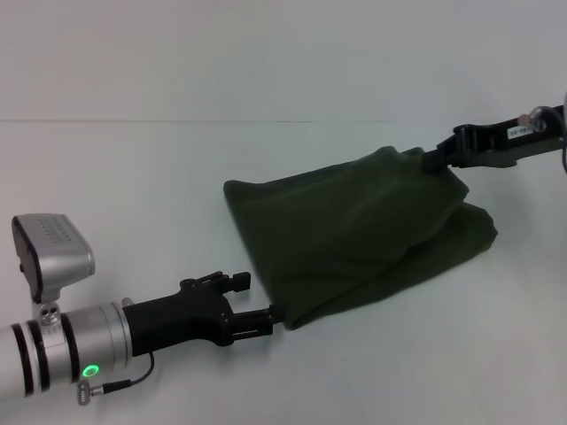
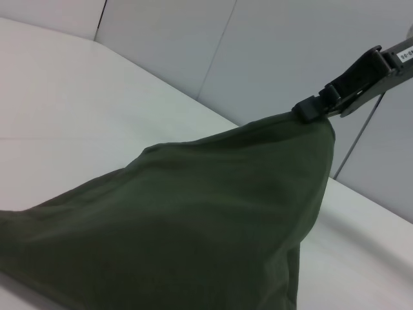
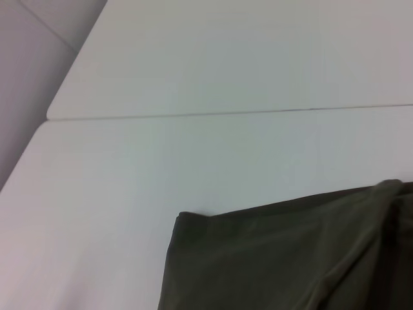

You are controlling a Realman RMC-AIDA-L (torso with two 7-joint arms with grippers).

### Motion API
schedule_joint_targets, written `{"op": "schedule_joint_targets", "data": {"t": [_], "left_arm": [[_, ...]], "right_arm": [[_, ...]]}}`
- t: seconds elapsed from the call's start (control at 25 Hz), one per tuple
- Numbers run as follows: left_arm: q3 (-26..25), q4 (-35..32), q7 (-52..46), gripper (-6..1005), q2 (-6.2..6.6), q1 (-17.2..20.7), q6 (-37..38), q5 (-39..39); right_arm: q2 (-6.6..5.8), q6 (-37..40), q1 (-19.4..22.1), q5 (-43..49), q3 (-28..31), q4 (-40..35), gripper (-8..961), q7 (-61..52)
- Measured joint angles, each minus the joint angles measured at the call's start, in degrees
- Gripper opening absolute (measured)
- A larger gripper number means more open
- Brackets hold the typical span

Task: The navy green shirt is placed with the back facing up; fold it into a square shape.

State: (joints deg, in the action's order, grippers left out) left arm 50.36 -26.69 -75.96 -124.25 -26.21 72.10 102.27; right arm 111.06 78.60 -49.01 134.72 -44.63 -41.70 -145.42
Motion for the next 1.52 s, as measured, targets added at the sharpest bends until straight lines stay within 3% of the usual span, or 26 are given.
{"op": "schedule_joint_targets", "data": {"t": [0.2,0.44,0.68,1.0,1.16,1.36,1.52], "left_arm": [[0.0,0.0,-0.2,882,0.14,0.1,0.5,0.0],[0.0,-0.1,0.0,880,0.26,0.7,1.6,0.0],[-0.5,-0.3,0.1,879,0.6,1.1,3.6,0.0],[-0.8,-0.4,-0.2,878,0.73,1.3,4.4,0.0],[-2.1,0.0,-0.7,878,0.49,1.3,4.5,0.0],[-4.1,0.2,-7.2,878,0.4,1.1,4.3,0.0],[-4.3,0.2,-14.8,879,0.46,0.4,4.0,0.0]], "right_arm": [[-0.47,0.6,2.6,-2.2,4.0,-0.5,37,1.7],[-0.59,-2.7,6.9,-7.2,4.6,-0.2,46,3.0],[0.38,-7.4,9.3,-8.7,4.8,1.4,54,4.0],[2.02,-13.8,9.2,-9.0,4.9,4.8,65,6.6],[2.25,-16.0,9.5,-9.0,5.0,5.1,70,7.0],[2.54,-18.2,10.1,-9.4,5.2,5.9,77,9.4],[3.58,-18.8,11.6,-13.5,7.2,6.1,164,16.6]]}}
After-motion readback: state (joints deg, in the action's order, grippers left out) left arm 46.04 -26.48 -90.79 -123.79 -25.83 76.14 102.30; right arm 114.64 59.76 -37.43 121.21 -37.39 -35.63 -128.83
